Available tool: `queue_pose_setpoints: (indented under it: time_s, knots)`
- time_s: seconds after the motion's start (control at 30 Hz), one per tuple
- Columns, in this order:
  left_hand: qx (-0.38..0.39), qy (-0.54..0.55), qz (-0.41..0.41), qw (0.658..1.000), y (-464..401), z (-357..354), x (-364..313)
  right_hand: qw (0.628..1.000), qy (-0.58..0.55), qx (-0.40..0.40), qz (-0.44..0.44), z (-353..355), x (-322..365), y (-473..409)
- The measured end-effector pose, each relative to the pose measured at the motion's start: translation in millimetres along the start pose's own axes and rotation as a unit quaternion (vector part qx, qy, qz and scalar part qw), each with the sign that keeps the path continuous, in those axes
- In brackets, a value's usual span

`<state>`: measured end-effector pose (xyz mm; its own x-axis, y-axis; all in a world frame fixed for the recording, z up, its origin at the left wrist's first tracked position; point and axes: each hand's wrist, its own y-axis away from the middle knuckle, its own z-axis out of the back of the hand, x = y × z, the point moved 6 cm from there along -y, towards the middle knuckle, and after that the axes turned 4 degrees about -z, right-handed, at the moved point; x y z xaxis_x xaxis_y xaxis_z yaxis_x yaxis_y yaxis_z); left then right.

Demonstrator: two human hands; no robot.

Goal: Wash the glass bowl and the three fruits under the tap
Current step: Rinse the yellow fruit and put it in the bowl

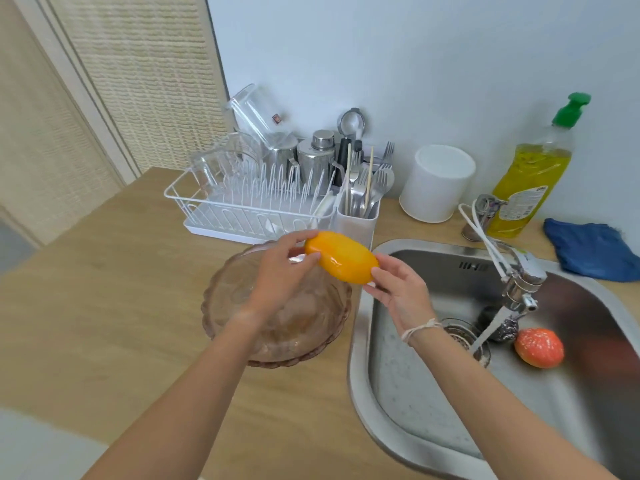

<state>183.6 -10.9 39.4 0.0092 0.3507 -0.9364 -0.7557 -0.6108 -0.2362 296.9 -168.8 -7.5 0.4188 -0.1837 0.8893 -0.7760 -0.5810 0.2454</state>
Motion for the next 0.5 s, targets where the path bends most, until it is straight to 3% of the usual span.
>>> queue_pose_setpoints:
  time_s: [0.23, 0.37, 0.5]
  knots:
    - [-0.065, -0.065, 0.079, 0.993, 13.3, 76.7, 51.9, 0.977, 0.204, 0.062, 0.015, -73.6, -33.9, -28.2]
    - [-0.053, -0.124, 0.109, 0.985, 15.9, 86.7, 70.9, 0.924, 0.371, 0.063, 0.069, -87.9, -43.7, -34.4]
    - [-0.038, -0.168, 0.126, 0.977, 13.3, 85.4, 76.7, 0.887, 0.453, 0.05, 0.078, -89.9, -47.7, -38.7]
